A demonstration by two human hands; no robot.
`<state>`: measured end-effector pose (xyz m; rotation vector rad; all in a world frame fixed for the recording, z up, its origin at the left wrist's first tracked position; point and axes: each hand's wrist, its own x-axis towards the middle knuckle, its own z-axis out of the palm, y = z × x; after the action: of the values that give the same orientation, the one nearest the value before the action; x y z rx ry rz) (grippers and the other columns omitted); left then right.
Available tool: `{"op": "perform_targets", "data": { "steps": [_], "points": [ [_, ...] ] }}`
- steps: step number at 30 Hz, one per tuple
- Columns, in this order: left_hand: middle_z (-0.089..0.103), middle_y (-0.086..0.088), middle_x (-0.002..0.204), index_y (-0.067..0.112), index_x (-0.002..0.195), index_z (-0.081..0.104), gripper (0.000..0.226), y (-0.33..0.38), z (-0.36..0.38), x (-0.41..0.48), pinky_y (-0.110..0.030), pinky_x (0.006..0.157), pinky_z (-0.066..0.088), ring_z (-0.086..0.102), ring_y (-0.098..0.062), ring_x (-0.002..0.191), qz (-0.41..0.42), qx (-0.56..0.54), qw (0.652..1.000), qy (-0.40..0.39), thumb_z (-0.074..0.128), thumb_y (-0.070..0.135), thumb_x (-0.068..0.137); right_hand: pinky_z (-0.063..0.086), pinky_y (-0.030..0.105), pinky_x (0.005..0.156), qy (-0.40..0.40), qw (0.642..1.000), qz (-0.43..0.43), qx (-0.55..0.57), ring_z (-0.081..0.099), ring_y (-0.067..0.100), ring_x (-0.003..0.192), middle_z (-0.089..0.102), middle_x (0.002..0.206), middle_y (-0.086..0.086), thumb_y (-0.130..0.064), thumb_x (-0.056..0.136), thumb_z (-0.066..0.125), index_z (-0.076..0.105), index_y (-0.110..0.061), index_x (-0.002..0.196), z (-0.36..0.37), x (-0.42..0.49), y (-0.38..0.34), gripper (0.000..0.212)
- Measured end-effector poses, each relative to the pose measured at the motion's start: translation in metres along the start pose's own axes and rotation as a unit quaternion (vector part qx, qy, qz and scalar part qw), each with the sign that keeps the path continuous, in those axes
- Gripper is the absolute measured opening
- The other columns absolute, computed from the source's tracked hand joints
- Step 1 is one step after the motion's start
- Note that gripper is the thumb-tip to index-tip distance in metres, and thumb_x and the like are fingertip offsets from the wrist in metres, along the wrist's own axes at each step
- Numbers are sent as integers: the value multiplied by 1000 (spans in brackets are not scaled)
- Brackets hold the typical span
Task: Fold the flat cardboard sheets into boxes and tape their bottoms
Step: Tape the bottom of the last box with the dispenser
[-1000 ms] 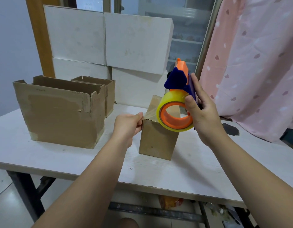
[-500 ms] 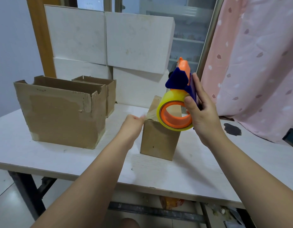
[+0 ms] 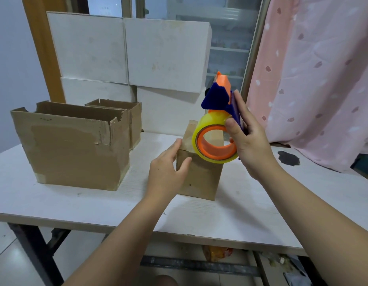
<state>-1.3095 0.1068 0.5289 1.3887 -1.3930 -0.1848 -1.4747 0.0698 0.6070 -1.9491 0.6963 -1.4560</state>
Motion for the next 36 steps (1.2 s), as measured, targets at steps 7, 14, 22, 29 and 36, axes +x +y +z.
{"op": "perform_targets", "data": {
  "steps": [7,14,22,29,36],
  "points": [
    [56,-4,134,12,136,49,51,7,6,9,-23,106,31,46,-17,129,89,115,989,12,63,27,89,46,19,97,-8,1000,13,-3,51,-11,113,46,126,-36,-70,71,54,30,-58,130,-1,1,-2,65],
    [63,-8,123,8,123,62,30,2,10,11,-32,101,42,55,-23,120,110,113,986,45,52,11,95,48,16,91,-64,997,18,-41,53,-14,108,51,114,-44,-63,76,54,31,-59,128,-9,12,-11,58],
    [53,2,136,22,138,48,39,2,0,19,-29,101,40,44,-12,131,120,221,967,-48,39,27,100,48,8,69,-145,984,29,-100,56,-15,99,53,113,-34,-58,77,56,38,-52,128,-19,36,-20,54],
    [49,-4,140,14,136,50,39,-1,-3,18,-38,104,41,41,-19,133,172,229,954,-84,49,15,97,47,6,66,-217,961,25,-167,57,-16,94,54,107,-38,-62,77,56,40,-56,128,-30,45,-29,54],
    [64,-17,119,0,116,65,32,-5,0,16,-47,84,50,59,-35,113,243,225,942,-40,66,-1,84,42,2,69,-260,934,39,-240,59,-12,84,59,99,-42,-53,76,62,43,-65,120,-55,52,-34,50]
  ]
}}
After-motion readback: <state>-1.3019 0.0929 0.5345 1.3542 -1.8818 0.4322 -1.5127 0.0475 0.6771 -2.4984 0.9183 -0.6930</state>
